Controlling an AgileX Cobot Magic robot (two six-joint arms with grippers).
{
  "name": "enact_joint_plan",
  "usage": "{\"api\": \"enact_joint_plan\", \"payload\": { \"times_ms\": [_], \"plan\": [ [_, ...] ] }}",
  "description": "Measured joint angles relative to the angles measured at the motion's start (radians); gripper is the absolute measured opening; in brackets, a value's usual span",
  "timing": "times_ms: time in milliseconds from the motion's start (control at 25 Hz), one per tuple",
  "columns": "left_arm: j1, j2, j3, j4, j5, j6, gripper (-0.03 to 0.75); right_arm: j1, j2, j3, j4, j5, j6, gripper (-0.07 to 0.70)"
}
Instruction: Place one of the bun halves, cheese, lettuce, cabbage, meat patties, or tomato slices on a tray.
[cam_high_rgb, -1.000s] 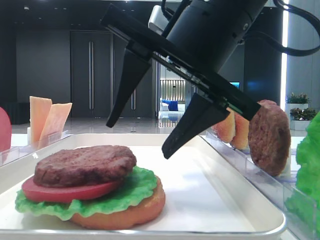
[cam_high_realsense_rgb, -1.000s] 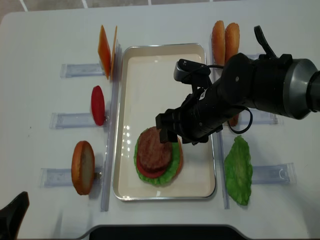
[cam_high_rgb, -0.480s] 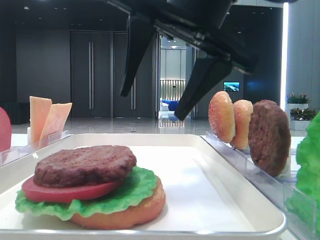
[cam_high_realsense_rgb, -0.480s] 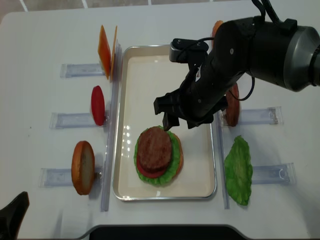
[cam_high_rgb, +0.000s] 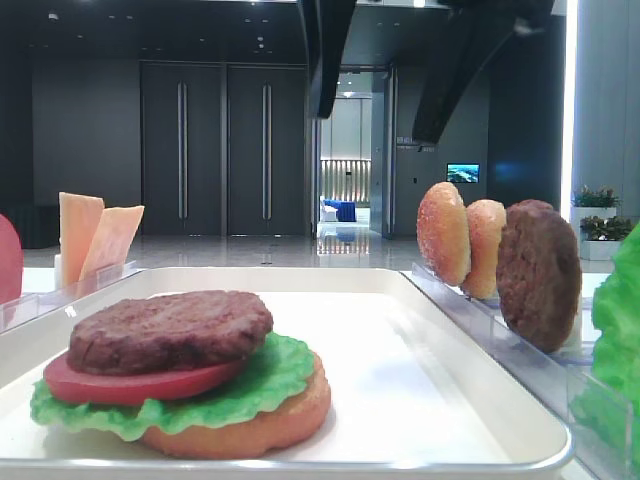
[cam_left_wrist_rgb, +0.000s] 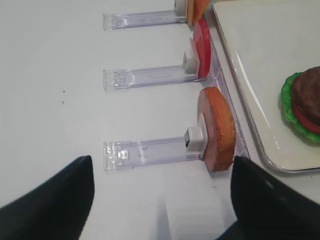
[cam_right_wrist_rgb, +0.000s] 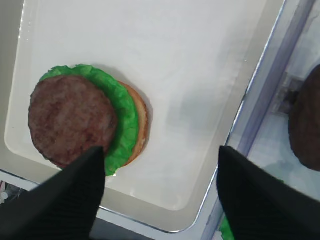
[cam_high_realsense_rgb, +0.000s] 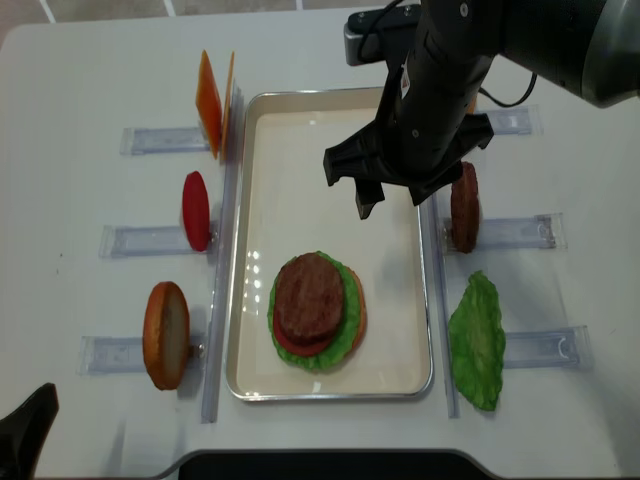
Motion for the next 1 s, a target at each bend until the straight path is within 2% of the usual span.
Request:
{"api": "enact_joint_plan", "payload": {
  "times_ms": [200, 520, 760, 1000],
  "plan": [
    [0.0, 0.0, 0.0, 0.0, 0.0, 0.0, 0.659, 0.0, 0.0, -0.033, -0.029, 0.047, -0.006, 0.456],
    [0.0, 0.0, 0.0, 0.0, 0.0, 0.0, 0.659, -0.033, 0.0, -0.033, -0.043, 0.052, -0.043, 0.455],
    [0.0, 0.0, 0.0, 0.0, 0.0, 0.0, 0.659, -0.164, -0.031, -0.033, -0.013, 0.054, -0.111, 0.455],
    [0.0, 0.0, 0.0, 0.0, 0.0, 0.0, 0.659, -0.358, -0.083, -0.033, -0.013, 0.054, -0.2, 0.455]
  ]
}}
